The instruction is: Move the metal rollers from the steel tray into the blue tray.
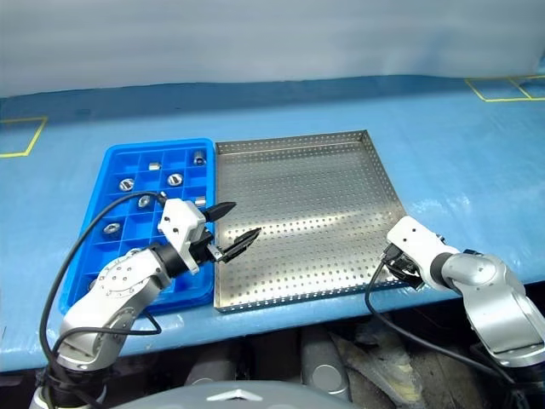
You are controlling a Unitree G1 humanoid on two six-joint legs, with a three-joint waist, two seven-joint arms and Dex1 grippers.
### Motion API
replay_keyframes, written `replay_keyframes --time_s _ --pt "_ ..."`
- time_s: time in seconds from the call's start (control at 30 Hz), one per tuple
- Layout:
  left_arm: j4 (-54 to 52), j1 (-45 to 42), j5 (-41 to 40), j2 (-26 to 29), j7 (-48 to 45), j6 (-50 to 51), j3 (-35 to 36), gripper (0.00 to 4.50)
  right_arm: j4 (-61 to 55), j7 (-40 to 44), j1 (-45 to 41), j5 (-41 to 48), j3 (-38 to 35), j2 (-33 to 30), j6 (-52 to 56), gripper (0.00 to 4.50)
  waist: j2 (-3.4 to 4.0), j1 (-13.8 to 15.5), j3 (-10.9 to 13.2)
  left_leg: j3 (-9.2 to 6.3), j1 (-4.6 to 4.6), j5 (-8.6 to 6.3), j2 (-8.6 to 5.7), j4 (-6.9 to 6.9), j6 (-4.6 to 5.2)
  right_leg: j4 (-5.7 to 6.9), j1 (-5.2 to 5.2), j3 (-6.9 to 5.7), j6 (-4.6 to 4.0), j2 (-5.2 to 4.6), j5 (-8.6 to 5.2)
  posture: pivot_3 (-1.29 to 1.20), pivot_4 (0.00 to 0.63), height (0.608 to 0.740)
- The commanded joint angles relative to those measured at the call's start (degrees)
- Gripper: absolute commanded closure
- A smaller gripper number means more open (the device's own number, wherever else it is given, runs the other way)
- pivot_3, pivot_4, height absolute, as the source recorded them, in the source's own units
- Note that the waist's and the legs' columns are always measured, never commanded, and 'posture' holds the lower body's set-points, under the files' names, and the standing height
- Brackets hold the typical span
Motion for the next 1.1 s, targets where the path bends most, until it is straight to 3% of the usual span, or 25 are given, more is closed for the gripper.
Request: replay_keyframes --time_s 0.03,0.13,0.37,0.73,0.97,1.1 --pt "-2.1 0.1 0.4 0.2 0.3 -1.5 1.1 0.48 0.6 0.4 -0.1 -0.6 0.8 -0.9 -0.6 0.73 0.00 0.2 0.0 0.00 0.00 0.00 0.00 0.00 0.00 0.00 0.00 0.00 0.00 0.00 0.00 -0.19 0.150 0.740" --pt "-2.1 0.1 0.5 0.3 0.3 -1.5 1.2 0.48 1.3 0.4 0.0 -0.7 1.2 -0.6 -0.6 0.91 0.00 0.4 0.0 0.01 0.00 0.00 0.00 0.00 0.00 0.00 0.00 0.00 0.00 0.00 0.00 -0.19 0.150 0.740" --pt "-2.2 0.0 0.6 0.5 0.4 -1.4 1.3 0.48 2.2 0.1 0.3 -1.0 1.2 -0.9 -1.1 2.79 -0.01 0.6 0.0 0.04 0.00 -0.01 0.00 0.03 0.01 -0.01 0.01 0.03 0.02 0.00 0.01 -0.19 0.150 0.740" --pt "-2.3 -0.3 0.2 0.4 0.5 -1.4 1.7 0.48 1.2 -1.2 -1.7 -0.3 -0.1 1.2 -2.4 2.78 -0.01 0.6 0.0 0.08 0.00 -0.02 0.00 0.12 0.04 0.00 0.02 0.07 0.07 0.00 0.03 -0.19 0.150 0.740" --pt "-3.5 0.3 -1.3 0.0 2.0 -1.7 7.7 0.48 -0.9 -6.4 -11.8 4.4 -3.0 15.4 -6.6 2.78 -0.06 -0.2 0.0 0.14 0.08 0.01 0.10 0.12 -0.01 0.07 -0.01 0.23 0.14 0.19 0.04 -0.16 0.150 0.740" --pt "-6.1 3.2 -3.6 1.2 2.5 -1.3 16.5 0.48 -0.4 -7.1 -17.5 7.6 0.1 24.7 -11.2 2.78 -0.08 -0.1 0.0 0.13 0.06 0.02 0.15 0.11 -0.03 0.06 -0.04 0.25 0.03 0.22 0.13 -0.11 0.150 0.740"
